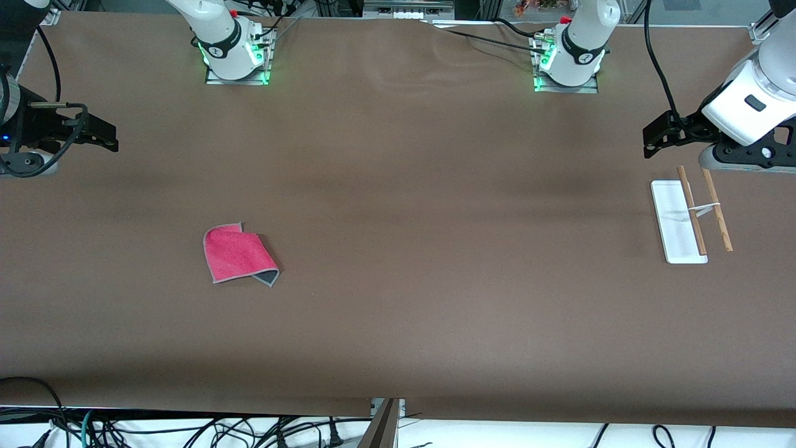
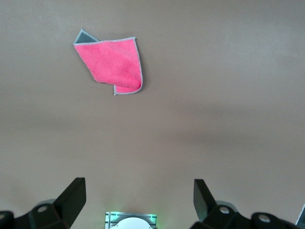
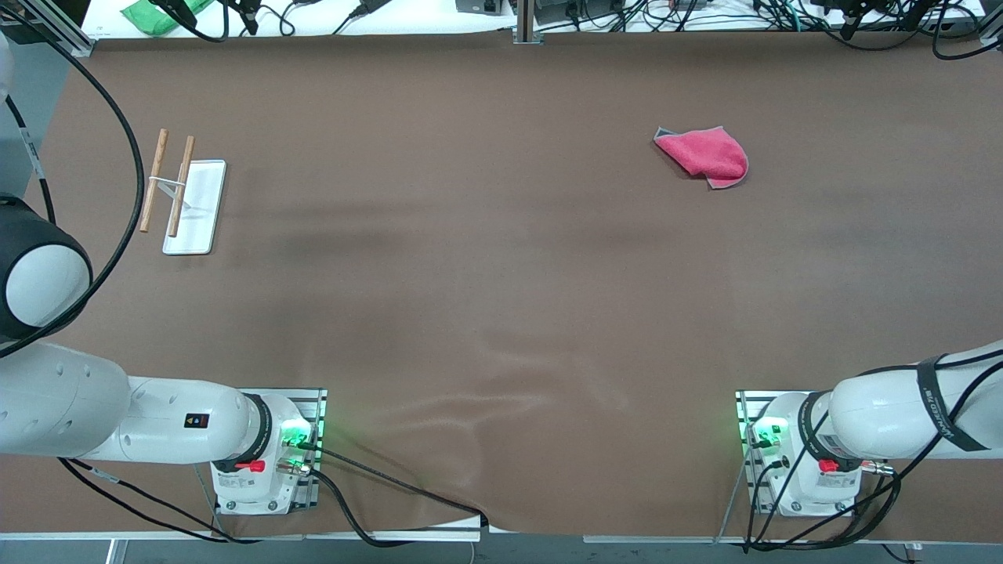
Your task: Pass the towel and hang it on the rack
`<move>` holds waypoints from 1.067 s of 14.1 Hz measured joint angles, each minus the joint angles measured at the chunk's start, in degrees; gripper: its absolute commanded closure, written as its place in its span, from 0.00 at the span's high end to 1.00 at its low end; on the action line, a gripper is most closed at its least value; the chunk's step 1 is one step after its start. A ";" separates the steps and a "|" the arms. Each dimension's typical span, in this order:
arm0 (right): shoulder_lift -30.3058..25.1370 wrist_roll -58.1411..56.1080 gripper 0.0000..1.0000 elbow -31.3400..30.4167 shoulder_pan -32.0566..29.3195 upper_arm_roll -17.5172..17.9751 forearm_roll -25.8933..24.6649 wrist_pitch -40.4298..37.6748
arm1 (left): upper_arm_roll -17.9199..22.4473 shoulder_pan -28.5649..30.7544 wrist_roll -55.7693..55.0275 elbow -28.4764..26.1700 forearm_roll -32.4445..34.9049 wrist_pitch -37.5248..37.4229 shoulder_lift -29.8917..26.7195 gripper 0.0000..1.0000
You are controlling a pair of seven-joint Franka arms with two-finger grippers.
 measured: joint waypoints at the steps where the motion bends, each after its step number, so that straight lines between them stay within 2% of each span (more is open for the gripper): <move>1: 0.00 0.00 1.00 0.00 0.00 0.00 0.00 0.14 | 0.00 0.00 0.00 0.00 0.00 0.00 0.00 1.00; 10: 0.99 0.00 1.00 0.00 -0.05 -0.13 0.00 1.87 | 0.00 0.00 0.00 0.00 0.00 0.00 0.00 1.00; 15: 2.80 0.00 1.00 -0.01 -0.04 -0.13 0.00 5.43 | 0.00 0.00 0.00 0.00 0.00 0.00 0.00 1.00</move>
